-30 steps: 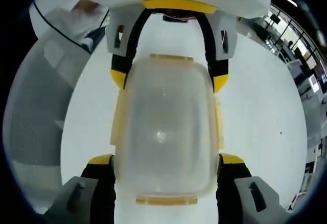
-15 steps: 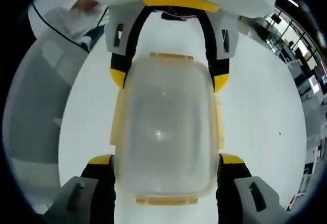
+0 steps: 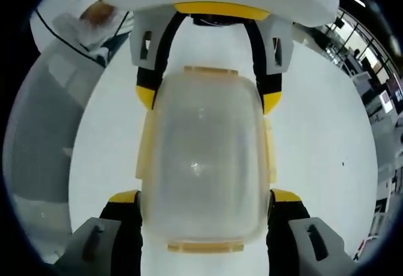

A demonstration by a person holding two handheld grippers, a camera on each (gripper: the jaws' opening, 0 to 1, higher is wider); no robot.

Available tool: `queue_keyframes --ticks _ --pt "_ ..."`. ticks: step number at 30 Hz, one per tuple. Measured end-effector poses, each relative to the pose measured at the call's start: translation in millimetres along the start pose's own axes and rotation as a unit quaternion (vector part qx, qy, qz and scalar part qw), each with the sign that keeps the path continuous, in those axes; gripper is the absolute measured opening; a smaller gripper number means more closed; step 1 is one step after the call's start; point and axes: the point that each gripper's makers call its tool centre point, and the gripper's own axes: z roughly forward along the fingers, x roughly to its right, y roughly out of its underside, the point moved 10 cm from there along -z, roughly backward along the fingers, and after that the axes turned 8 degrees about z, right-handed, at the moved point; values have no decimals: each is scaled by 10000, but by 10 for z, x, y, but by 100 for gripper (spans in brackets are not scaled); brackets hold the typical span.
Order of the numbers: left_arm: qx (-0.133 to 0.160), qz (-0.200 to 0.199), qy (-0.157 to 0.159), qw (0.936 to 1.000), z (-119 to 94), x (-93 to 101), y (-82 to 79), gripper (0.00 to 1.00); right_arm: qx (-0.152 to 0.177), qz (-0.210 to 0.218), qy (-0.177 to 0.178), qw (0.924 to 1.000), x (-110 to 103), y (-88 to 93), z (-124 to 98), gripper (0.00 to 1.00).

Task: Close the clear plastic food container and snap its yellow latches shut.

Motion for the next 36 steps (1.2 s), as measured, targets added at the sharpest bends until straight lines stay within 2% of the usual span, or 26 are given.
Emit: queue_keyframes --ticks 17,36 --pt "-17 -21 -4 10000 5 -122 32 87 -28 -9 22 10000 124 -31 18 82" --pt "-20 -105 -66 9999 -11 -113 38 88 55 -11 13 10000 122 -25 2 83"
